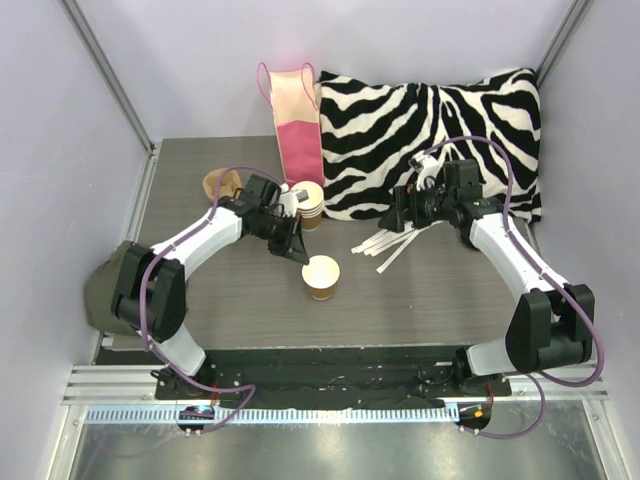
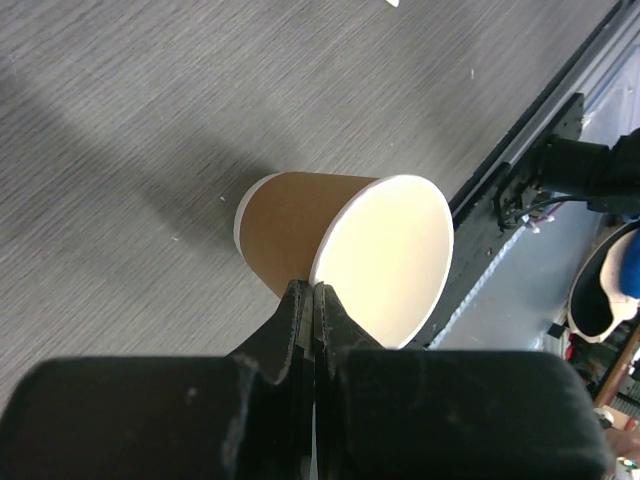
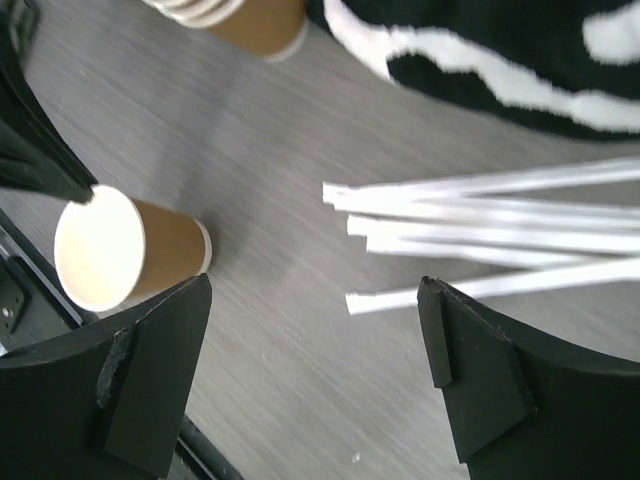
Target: Pack the takeout coffee
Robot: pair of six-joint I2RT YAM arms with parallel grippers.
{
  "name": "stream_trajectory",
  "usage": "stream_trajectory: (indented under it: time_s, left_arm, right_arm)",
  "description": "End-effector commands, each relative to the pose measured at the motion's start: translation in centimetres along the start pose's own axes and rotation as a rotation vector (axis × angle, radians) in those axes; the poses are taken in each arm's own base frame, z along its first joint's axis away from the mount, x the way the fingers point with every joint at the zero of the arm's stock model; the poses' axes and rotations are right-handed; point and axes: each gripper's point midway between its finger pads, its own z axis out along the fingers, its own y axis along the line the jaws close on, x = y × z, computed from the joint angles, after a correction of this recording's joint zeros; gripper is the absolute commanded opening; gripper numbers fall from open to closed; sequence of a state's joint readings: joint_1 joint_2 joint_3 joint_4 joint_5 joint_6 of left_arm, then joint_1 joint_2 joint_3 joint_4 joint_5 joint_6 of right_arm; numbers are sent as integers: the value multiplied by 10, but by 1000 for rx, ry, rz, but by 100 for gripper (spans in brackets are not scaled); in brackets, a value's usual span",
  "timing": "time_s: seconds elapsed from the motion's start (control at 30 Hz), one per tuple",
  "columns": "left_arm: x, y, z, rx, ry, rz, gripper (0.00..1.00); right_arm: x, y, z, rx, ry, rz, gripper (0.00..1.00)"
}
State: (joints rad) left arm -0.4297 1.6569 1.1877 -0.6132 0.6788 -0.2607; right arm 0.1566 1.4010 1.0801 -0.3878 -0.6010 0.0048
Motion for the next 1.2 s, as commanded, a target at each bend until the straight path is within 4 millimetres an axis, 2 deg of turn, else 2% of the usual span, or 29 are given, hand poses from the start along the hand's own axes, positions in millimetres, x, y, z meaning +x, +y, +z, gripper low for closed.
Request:
stream_trajectory:
  time_s: [0.0,0.2,0.27,0.3,0.33,0.4,0.43,0.5,0.53,0.6,0.63,0.7,0.73,0.77,0.83,0.9,1.0,1.17]
  left_arm:
    - [-11,6,4,-43,-47,55,0]
    - [1,11,2,-52,-6,113,4]
    - [5,15,2,-63,12,132,11]
    - [6,18,2,-73,15,135,16]
    - [8,19,2,-76,20,138,28]
    - [8,19,0,-80,24,149,39]
    - [8,17,-1,-73,26,154,48]
    - [8,11,-6,-63,20,172,57]
    - [4,5,-11,-52,9,190,69]
    - [1,-5,-24,-45,2,238,75]
    - [-11,-16,-35,-33,-28,278,84]
    - [-18,-27,-59,-34,-67,347,100]
    - [-22,-32,-67,-33,-84,365,100]
    - [-29,-39,-81,-37,-107,381,100]
    - [-33,-45,-96,-57,-125,426,100]
    - [-35,-51,-106,-72,-131,442,100]
    - [-35,-56,-113,-79,-147,460,100]
    - [-35,-58,-105,-38,-145,452,100]
  right_arm:
    - [0,1,-31,57,51,-92,95]
    - [-4,-6,-55,125,64,-115,100]
    - [-5,-6,-61,132,68,-120,100]
    - [-6,-7,-62,133,70,-114,100]
    - [-7,-6,-65,126,77,-102,100]
    - [-11,-9,-73,120,71,-82,100]
    - [-14,-7,-80,115,77,-71,100]
    - [-18,-7,-86,99,79,-69,100]
    - [-23,-17,-101,130,72,-36,100]
    - [-26,-24,-113,129,68,-14,100]
    - [-27,-33,-131,153,66,3,100]
    - [-26,-40,-143,145,77,31,100]
    - [-25,-42,-155,155,95,23,99]
    - [-24,-51,-165,184,97,37,99]
    - [-18,-63,-178,223,141,32,98]
    - [-11,-82,-190,303,178,41,97]
    - [6,-107,-195,377,261,39,93]
    - [21,-139,-182,406,328,77,78]
